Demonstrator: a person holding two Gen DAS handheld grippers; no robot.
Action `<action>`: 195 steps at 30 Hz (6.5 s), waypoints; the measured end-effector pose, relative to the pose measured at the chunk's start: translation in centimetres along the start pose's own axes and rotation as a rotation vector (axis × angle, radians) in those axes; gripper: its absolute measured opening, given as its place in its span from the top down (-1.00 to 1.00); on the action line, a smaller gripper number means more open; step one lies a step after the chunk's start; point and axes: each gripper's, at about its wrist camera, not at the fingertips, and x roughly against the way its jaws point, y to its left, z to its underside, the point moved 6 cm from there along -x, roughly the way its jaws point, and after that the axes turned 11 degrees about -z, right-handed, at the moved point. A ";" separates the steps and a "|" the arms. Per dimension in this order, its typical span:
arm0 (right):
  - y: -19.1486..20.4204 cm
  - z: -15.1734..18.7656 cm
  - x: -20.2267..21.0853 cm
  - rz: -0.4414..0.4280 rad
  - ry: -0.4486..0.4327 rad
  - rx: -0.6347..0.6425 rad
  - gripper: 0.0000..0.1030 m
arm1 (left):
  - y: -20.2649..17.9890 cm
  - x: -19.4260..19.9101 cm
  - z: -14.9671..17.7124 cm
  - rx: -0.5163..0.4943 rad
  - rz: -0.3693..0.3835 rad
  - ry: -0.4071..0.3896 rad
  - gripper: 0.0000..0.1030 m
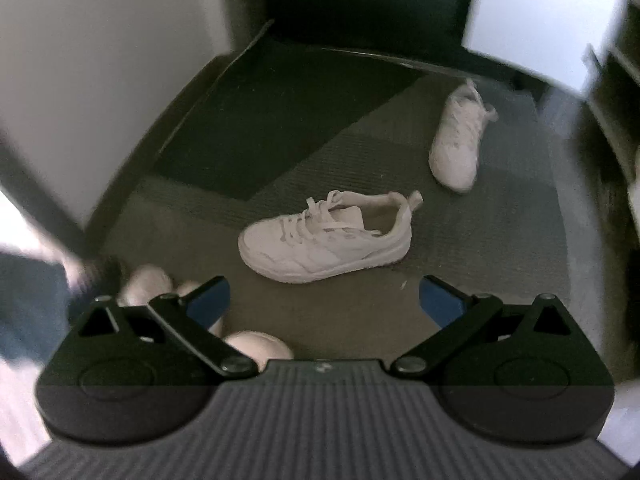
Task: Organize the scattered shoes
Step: 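Grasp the white sneaker with the right tool and lift it, then carry the sneaker with the right tool to the shoe row, lower, open, then lift the right tool away from the placed sneaker, then reach the left tool to the second white sneaker on the mat and grasp it, then lift the sneaker with the left tool, lower it near the shoe row, open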
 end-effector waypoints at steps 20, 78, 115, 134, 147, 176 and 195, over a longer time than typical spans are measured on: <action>-3.9 3.9 -24.7 -0.029 0.331 0.491 -0.81 | 3.8 -1.8 -1.1 0.025 -0.178 -0.053 -0.99; 13.3 -11.6 -34.0 -0.322 0.054 -0.681 0.55 | 2.3 -1.6 -1.5 -0.015 -0.157 -0.063 -0.99; 0.4 3.0 20.8 0.286 -0.413 -1.002 -0.31 | -7.3 2.6 3.1 -0.109 0.089 -0.050 -0.99; 2.5 4.1 29.1 0.215 -0.992 -1.165 -0.32 | -8.5 -2.5 -0.7 -0.129 0.195 -0.013 -0.99; 3.7 3.9 30.1 0.328 -1.058 -1.106 -0.74 | -15.6 -20.8 -7.9 -0.190 -0.022 -0.022 -0.99; -11.6 6.5 9.4 0.079 -0.585 -1.515 -0.74 | -30.0 -61.9 -10.2 -0.098 -0.071 0.153 -1.00; -12.4 7.2 9.9 -0.026 -0.650 -1.554 -0.75 | -24.8 -54.8 -7.5 -0.179 -0.064 0.154 -0.89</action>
